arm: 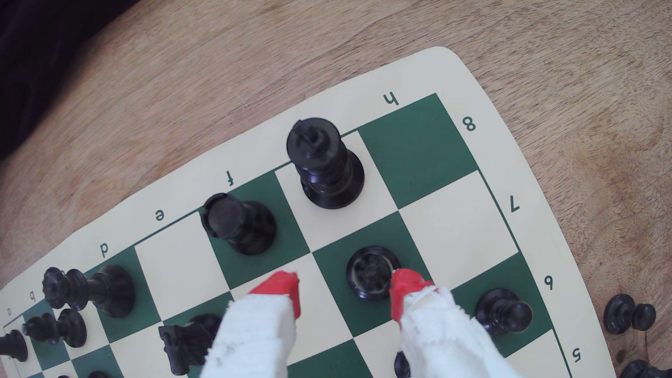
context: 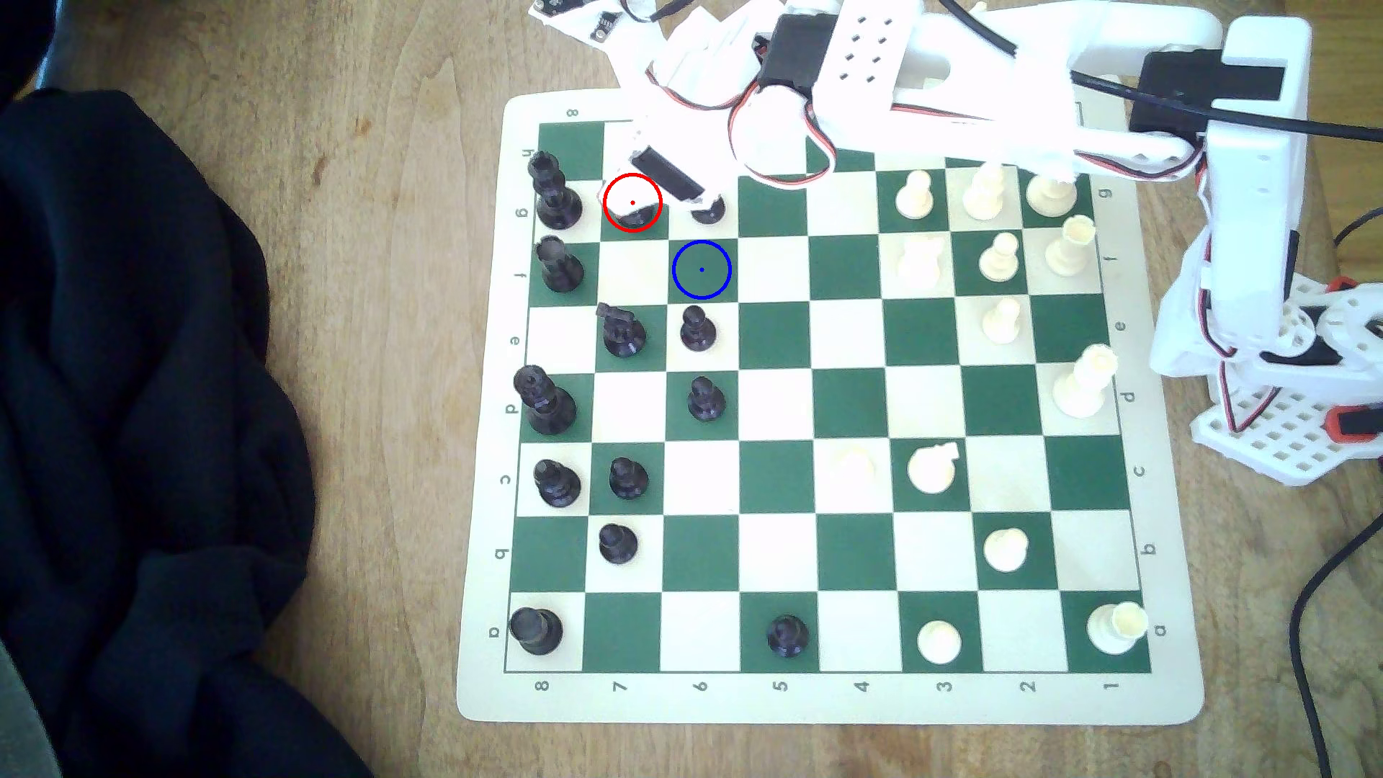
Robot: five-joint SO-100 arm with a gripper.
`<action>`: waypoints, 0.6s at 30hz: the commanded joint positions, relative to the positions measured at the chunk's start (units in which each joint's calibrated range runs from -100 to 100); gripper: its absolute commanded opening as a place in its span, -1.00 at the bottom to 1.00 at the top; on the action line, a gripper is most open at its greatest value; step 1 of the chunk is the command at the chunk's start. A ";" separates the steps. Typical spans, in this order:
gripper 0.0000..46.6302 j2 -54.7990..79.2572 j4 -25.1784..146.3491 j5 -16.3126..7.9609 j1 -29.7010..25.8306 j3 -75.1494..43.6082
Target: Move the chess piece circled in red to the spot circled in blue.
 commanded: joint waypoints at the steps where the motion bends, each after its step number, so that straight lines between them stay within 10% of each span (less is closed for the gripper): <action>1: -0.43 -0.79 -2.28 -0.20 0.09 -5.12; 18: -0.44 4.22 -6.29 0.15 0.95 -5.94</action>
